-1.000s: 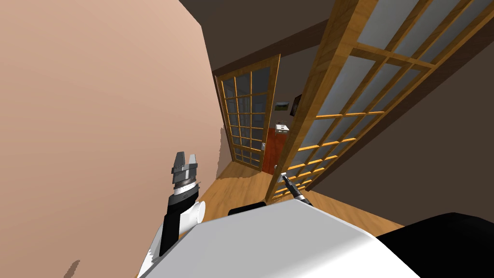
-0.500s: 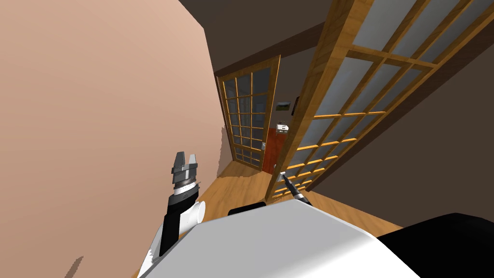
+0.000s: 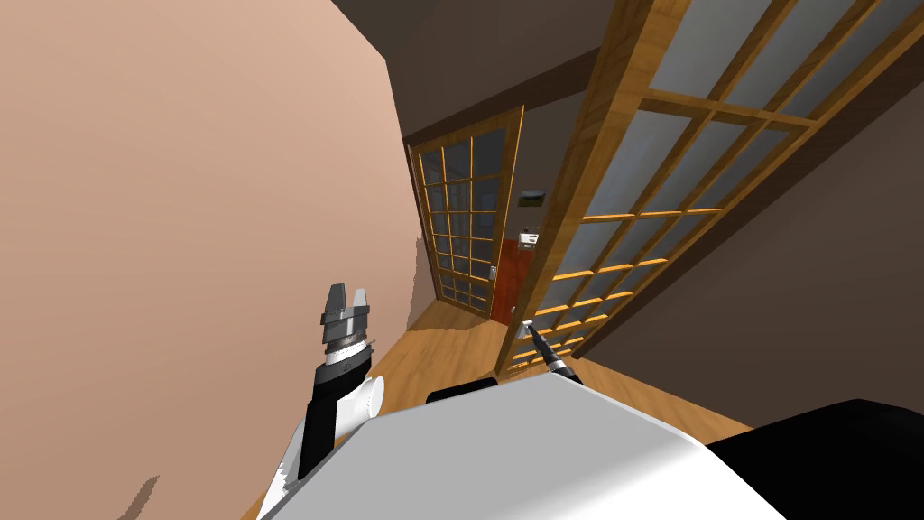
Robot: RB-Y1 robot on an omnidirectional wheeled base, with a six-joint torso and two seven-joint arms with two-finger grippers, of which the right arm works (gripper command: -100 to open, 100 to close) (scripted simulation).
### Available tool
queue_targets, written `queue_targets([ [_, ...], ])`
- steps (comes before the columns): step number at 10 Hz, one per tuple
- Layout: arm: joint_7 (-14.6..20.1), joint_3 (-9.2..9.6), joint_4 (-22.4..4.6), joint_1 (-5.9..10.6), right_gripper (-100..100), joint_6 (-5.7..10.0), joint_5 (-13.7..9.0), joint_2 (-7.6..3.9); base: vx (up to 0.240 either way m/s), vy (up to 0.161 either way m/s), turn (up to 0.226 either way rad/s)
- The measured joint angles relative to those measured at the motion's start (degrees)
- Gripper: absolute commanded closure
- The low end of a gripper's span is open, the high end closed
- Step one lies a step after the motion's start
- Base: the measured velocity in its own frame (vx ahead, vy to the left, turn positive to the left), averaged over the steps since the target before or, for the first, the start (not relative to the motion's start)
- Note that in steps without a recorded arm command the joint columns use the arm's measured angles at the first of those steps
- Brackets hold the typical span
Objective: Pull the door open
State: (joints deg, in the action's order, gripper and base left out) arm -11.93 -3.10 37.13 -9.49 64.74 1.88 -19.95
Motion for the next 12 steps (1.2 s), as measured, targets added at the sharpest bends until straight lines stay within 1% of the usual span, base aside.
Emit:
queue_targets([
  [1, 1.62, 0.35, -1.11, 0.86, 100, 0.22, -0.62, -0.11, -0.043, -0.021, 0.039],
  [3, 4.46, 0.84, -0.69, 0.99, 100, -0.34, -1.38, -0.16, -0.032, -0.021, 0.038],
  [5, 7.08, 1.24, -0.76, 1.2, 100, -0.53, -2.1, -0.1, -0.042, -0.02, 0.053],
  [6, 8.63, 1.59, -1.49, 1.86, 100, -0.51, -2.75, -0.13, -0.042, -0.017, 0.039],
  [7, 9.98, 1.76, -0.81, 1.62, 100, -0.94, -3.07, -0.16, -0.04, -0.017, 0.036],
  [8, 11.48, 2.04, -1.12, 1.97, 100, -1.05, -3.55, -0.15, -0.03, -0.019, 0.027],
  [9, 12.65, 2.2, 0.06, 1.38, 100, -1.68, -3.81, -0.16, -0.037, -0.023, 0.033],
  [10, 14.0, 2.47, -1.37, 2.32, 100, -1.28, -4.26, -0.05, -0.032, -0.015, 0.034],
  [11, 15.07, 2.63, -1.53, 2.52, 100, -1.31, -4.51, -0.11, -0.035, -0.019, 0.053],
  [12, 16.45, 2.89, -0.46, 2.11, 100, -2.08, -5.0, -0.14, -0.026, -0.014, 0.027],
])
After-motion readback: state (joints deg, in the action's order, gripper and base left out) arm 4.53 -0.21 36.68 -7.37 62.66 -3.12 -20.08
